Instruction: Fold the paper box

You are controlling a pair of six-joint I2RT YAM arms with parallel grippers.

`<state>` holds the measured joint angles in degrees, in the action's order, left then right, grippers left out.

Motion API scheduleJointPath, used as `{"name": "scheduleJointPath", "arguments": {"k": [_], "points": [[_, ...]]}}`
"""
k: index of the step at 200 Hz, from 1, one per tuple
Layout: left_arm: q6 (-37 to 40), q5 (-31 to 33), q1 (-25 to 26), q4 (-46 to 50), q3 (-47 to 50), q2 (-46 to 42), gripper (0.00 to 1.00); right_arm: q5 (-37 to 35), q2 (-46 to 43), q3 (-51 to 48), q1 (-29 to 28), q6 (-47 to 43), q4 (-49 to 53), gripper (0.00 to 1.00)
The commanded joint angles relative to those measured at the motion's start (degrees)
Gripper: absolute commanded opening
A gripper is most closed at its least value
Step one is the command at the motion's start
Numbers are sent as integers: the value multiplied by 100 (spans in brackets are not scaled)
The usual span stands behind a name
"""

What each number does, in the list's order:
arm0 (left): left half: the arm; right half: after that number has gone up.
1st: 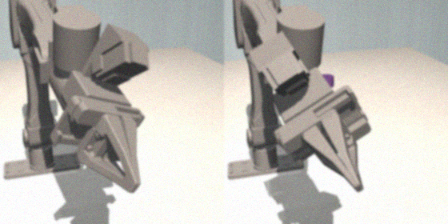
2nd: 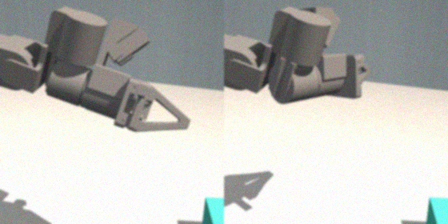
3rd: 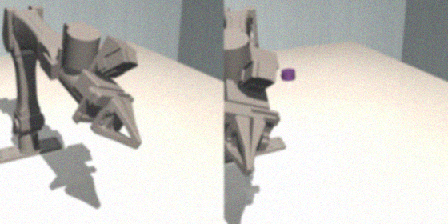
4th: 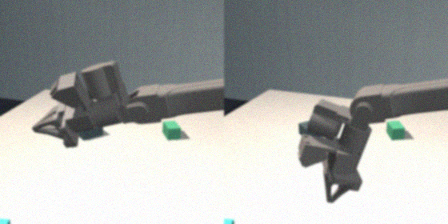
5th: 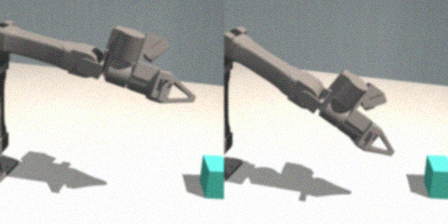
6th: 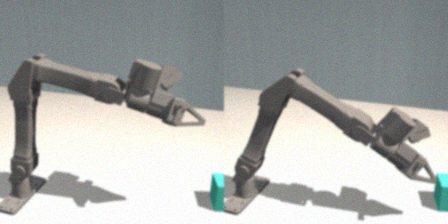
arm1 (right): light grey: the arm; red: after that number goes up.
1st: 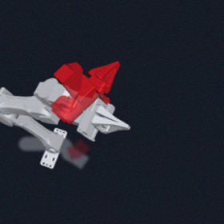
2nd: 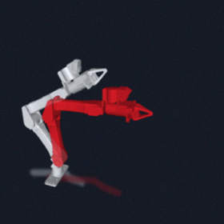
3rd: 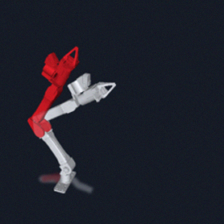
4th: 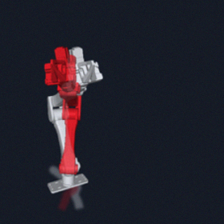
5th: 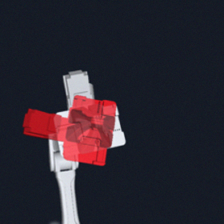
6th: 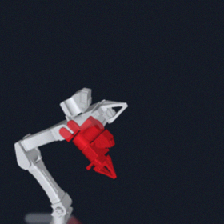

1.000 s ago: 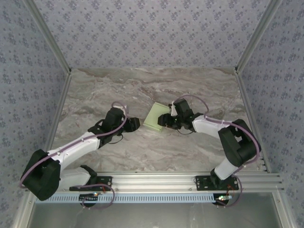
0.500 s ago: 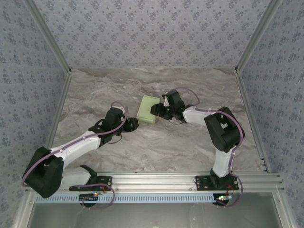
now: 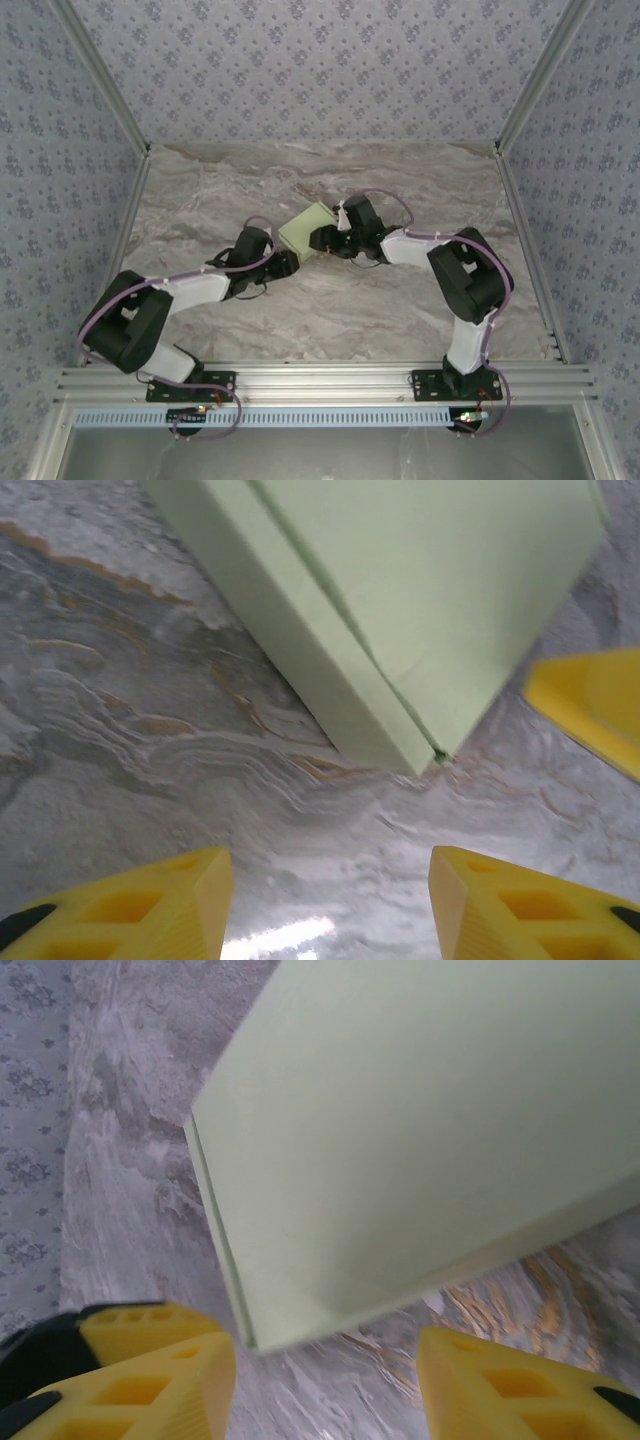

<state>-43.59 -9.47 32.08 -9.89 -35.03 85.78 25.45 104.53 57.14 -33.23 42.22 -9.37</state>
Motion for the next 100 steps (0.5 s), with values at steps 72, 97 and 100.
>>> {"name": "scheduleJointPath", "arguments": {"k": [72,97,100], "points": [[172,-296,-493,-257,-1165,1019,53,-1217,-703,184,600,-1575,1497,54],[379,-257,-556,-11,-1475,1240,53,-1215,-340,528,667,-1712,1609,55],[406,-245,-559,20,-1505,1266,53,-1234,-294,560,664,-1728,1613,55]]}}
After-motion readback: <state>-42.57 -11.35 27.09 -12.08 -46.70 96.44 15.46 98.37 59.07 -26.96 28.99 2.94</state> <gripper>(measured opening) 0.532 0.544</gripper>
